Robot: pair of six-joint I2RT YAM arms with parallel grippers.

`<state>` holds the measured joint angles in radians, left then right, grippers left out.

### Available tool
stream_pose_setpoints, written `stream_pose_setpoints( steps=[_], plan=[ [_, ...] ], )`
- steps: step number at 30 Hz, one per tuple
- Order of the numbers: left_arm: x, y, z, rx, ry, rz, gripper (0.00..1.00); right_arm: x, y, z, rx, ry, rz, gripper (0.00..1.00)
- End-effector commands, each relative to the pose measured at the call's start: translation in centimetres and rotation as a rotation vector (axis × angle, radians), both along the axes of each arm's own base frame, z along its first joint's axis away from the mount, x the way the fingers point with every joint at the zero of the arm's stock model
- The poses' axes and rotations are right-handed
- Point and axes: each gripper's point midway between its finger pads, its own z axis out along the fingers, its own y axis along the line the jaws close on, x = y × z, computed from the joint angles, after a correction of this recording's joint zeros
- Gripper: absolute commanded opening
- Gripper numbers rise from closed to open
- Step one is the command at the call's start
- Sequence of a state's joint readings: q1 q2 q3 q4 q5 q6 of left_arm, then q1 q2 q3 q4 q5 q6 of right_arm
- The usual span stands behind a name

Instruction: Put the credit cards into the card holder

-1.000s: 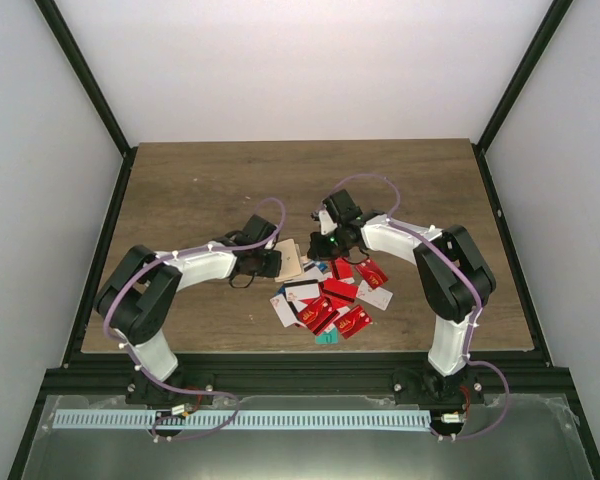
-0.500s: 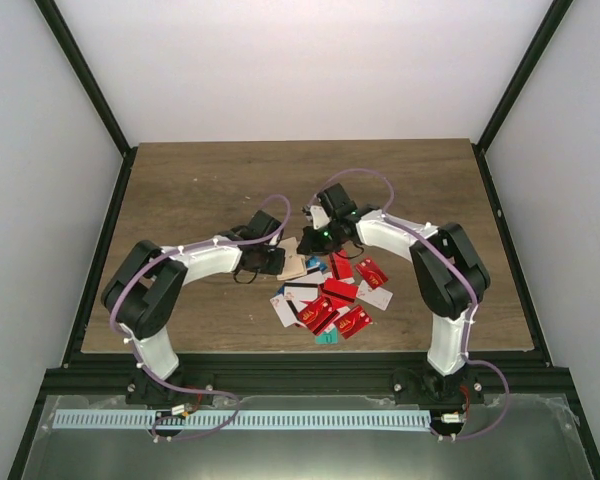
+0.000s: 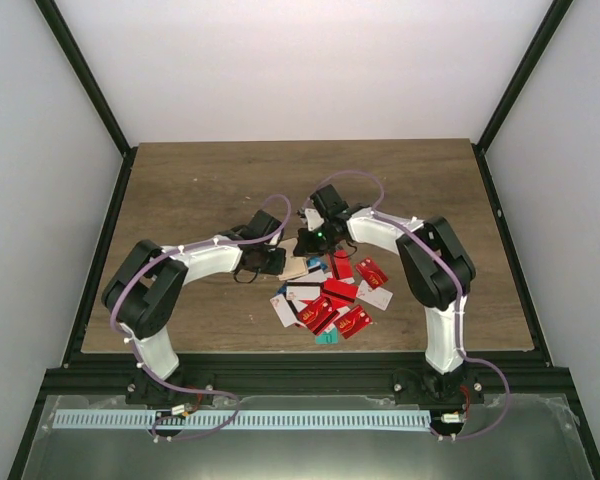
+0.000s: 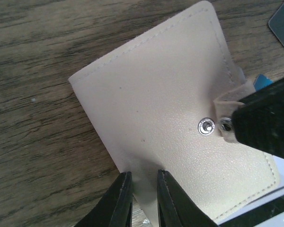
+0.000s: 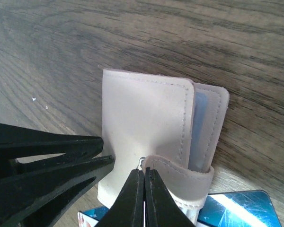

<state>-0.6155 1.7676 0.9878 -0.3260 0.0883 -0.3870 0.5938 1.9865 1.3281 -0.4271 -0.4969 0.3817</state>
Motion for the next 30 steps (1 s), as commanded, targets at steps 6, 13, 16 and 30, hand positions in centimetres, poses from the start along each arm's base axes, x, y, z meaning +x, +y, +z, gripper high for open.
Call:
stream_pose_setpoints(
  steps=[6,13,16,30],
  plan=[
    [-1.2,-1.0,1.8,-0.074,0.028,-0.043,0.22,0.4,0.4,-1.0,-0.039,0.015,0.005,0.01],
    [0.8,0.9,3.2,-0.087,-0.026,0.039,0.3,0.6,0.2,-1.5,-0.075,0.024,-0.001,0.01],
    [1.4,0.8,2.6,-0.098,-0.018,0.037,0.3,0.5,0.4,-1.6,-0.083,0.03,0.005,0.01],
    [1.8,0.5,0.1,-0.094,0.017,0.012,0.29,0.1,2.6,-0.2,-0.006,0.06,0.038,0.19]
  ],
)
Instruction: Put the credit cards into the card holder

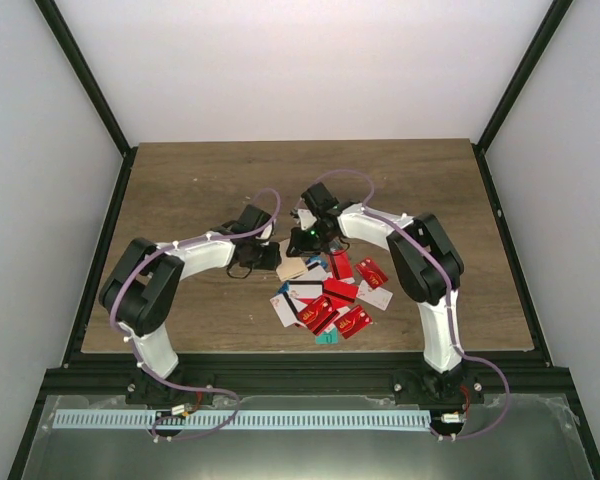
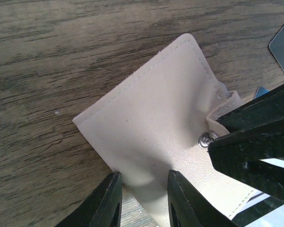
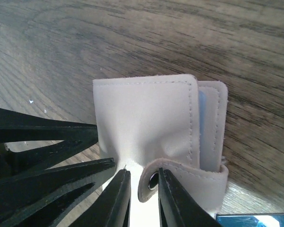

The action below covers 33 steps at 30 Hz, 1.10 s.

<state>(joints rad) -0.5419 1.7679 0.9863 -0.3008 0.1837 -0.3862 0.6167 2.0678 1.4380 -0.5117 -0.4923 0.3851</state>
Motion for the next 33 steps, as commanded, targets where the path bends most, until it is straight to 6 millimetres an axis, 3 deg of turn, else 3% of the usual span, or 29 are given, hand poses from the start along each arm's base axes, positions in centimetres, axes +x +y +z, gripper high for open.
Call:
stream_pose_setpoints(
  steps=[1,13,20,26,33],
  plan=[
    [0.6,-0.3,-0.5,-0.011,-0.007,-0.018,0.29,-0.1,1.3,0.7,0.033,0.017,0.02,0.2],
    [0.5,-0.2,-0.5,-0.02,-0.005,-0.024,0.27,-0.2,2.0,0.9,0.077,0.043,0.014,0.14],
    [0.4,-0.2,-0.5,-0.021,-0.002,-0.026,0.27,-0.1,1.5,0.1,0.04,0.045,-0.004,0.02],
    [0.3,-0.1,-0.7,-0.019,0.003,-0.024,0.26,0.1,1.0,-0.1,0.007,0.027,-0.014,0.01],
    [0.4,-0.3,-0.4,-0.028,0.0,-0.028,0.26,-0.1,2.0,0.3,0.07,0.045,0.022,0.01]
  ],
)
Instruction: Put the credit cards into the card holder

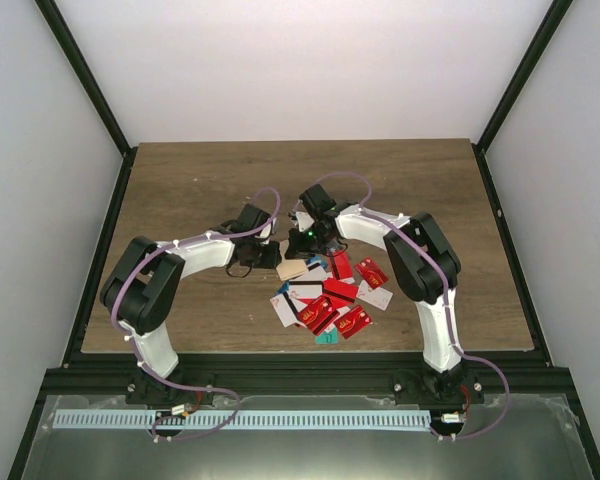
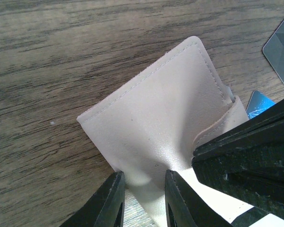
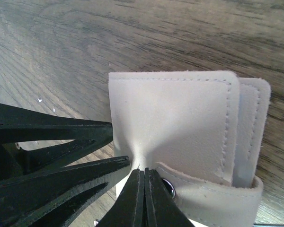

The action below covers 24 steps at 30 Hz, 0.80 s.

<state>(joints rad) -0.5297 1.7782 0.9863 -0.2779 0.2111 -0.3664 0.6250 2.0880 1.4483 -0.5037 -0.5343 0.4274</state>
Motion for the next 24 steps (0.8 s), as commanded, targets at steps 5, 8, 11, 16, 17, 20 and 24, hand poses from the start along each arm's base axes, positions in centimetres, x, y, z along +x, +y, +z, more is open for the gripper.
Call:
stream_pose_setpoints(
  steps=[5,8,11,16,17,20,24],
  plan=[
    [0.1,0.0,0.3,-0.008,-0.006,-0.004,0.26,0.1,2.1,3.2,0.154,0.0,0.076,0.01],
    [0.2,0.0,0.6,-0.01,-0.011,0.0,0.27,0.0,2.0,5.1,0.207,-0.01,0.09,0.01],
    [0.3,0.0,1.1,-0.013,-0.015,0.004,0.27,0.1,1.2,6.1,0.224,-0.025,0.081,0.01],
    [0.5,0.0,2.2,-0.011,-0.027,0.013,0.29,0.3,-1.1,6.5,0.201,-0.063,0.026,0.01],
    [0.5,0.0,2.5,-0.012,-0.029,0.014,0.3,0.3,-1.5,6.4,0.192,-0.067,0.013,0.01],
    [0.8,-0.2,3.5,-0.023,-0.04,0.013,0.3,-0.1,-2.5,5.7,0.17,-0.076,-0.015,0.01],
    [1.2,-0.7,4.3,-0.039,-0.044,0.007,0.31,-0.8,-2.7,4.7,0.187,-0.058,-0.029,0.01]
  ],
)
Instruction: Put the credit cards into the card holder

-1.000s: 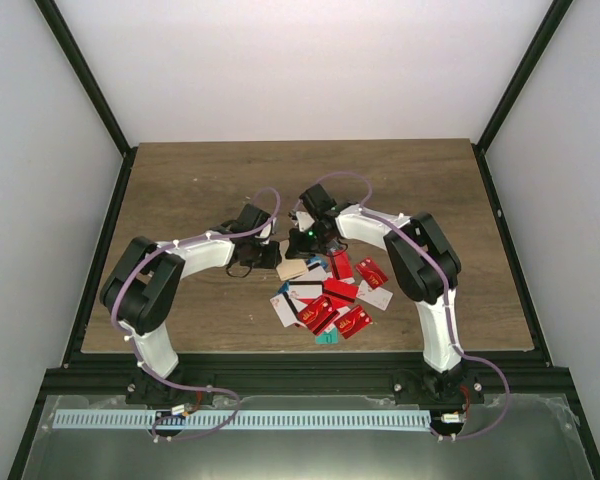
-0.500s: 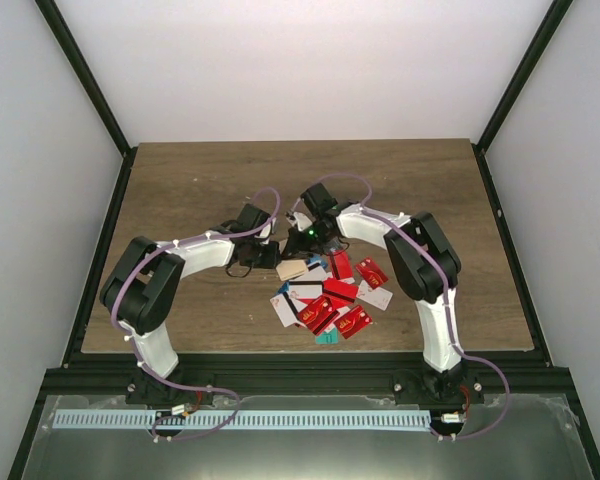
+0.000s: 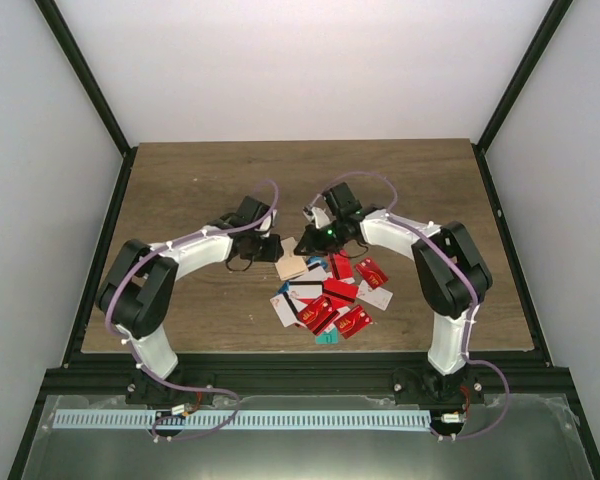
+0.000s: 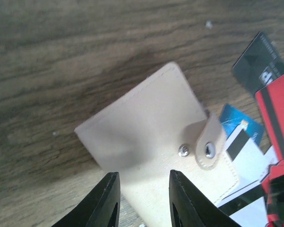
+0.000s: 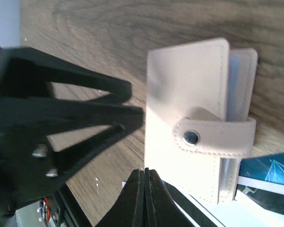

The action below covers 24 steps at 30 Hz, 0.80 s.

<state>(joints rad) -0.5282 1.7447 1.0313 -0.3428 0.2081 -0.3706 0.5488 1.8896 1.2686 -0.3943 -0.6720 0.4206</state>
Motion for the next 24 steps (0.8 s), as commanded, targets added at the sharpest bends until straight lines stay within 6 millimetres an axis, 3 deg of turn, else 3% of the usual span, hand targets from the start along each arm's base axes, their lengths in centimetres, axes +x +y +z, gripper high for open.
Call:
stream_pose_setpoints(
  steps=[1,6,13,24],
  plan=[
    [0.9,-0.7,2.3,-0.037,-0.031,-0.002,0.31,-0.2,-0.2,-0.5,0.025,-0.006,-0.024,0.01],
    [1.2,-1.9,2.3,-0.074,-0.005,-0.027,0.31,-0.6,-0.1,-1.6,0.057,0.014,-0.036,0.01],
    [1.4,-3.1,3.0,-0.116,-0.002,-0.068,0.35,-0.2,-0.8,-4.8,0.025,0.045,-0.069,0.01],
    [0.9,-3.8,1.1,-0.122,0.06,-0.108,0.36,-0.5,-2.1,-7.5,-0.025,0.079,-0.092,0.01]
  ],
)
